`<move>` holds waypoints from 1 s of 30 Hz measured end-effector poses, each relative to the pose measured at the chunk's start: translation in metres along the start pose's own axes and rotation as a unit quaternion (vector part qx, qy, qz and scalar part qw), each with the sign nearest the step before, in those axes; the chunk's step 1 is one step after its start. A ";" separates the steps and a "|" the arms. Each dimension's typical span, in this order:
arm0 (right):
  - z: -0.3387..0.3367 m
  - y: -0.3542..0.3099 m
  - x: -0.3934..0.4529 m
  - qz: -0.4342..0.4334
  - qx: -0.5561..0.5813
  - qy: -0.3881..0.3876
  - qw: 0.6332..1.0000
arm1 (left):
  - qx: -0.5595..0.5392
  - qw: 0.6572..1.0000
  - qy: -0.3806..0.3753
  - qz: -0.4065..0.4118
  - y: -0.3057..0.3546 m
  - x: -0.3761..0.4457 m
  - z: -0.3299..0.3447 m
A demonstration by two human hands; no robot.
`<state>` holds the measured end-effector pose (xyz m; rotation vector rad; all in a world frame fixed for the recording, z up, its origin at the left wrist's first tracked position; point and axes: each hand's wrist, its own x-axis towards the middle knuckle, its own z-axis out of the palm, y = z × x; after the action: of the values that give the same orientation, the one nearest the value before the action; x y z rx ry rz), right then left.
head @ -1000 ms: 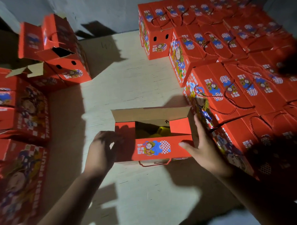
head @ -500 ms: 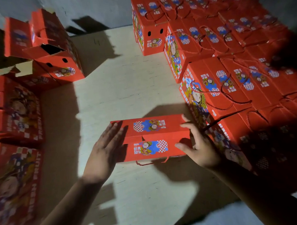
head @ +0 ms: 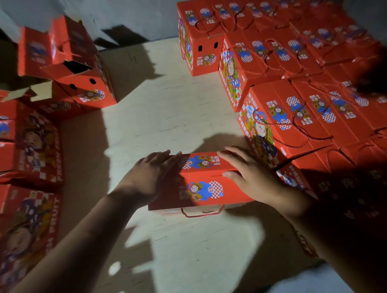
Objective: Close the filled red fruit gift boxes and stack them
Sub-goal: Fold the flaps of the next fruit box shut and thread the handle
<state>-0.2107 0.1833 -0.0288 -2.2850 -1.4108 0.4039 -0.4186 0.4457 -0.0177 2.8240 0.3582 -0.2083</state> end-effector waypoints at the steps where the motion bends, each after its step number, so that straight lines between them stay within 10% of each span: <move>1: -0.001 0.000 0.001 -0.001 -0.017 -0.003 1.000 | 0.008 1.000 0.008 0.008 0.001 0.000 0.001; 30: 0.028 0.002 -0.042 -0.017 -0.073 -0.003 0.997 | -0.112 0.979 0.154 -0.068 0.043 -0.053 0.062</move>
<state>-0.2404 0.1506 -0.0535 -2.3706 -1.5258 0.3060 -0.4649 0.3751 -0.0557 2.6079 0.6009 0.2331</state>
